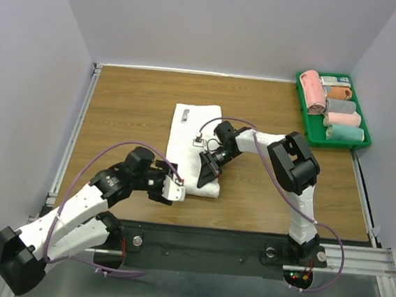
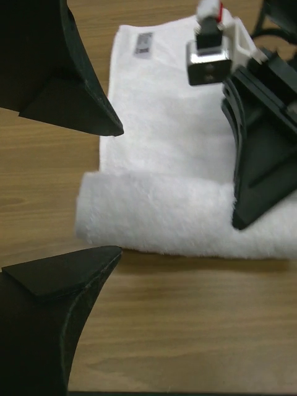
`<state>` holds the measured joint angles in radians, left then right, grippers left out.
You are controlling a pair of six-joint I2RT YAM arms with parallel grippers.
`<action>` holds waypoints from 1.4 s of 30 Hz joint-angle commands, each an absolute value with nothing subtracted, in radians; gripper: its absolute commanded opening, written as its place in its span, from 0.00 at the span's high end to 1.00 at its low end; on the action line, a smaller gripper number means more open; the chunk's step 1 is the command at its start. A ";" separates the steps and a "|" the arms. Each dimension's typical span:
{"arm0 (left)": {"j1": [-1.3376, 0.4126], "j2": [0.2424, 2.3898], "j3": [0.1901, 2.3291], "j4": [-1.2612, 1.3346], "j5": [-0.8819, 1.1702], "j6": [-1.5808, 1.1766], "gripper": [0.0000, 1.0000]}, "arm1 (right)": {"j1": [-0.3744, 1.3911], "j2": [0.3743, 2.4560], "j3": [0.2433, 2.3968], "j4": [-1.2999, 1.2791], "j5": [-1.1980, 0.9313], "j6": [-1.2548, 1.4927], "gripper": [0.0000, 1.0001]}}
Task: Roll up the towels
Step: Roll the towel
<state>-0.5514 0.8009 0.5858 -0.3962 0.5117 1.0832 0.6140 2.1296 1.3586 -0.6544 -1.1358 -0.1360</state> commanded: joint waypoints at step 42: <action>-0.681 1.563 0.833 -0.606 0.538 1.103 1.00 | 0.382 1.804 1.447 -0.658 -0.695 -0.176 0.32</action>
<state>-0.7315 1.4551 0.8089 -0.3126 0.4068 1.0813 0.4278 1.9709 1.4746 -0.7448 -0.8268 -0.1379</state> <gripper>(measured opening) 0.494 0.660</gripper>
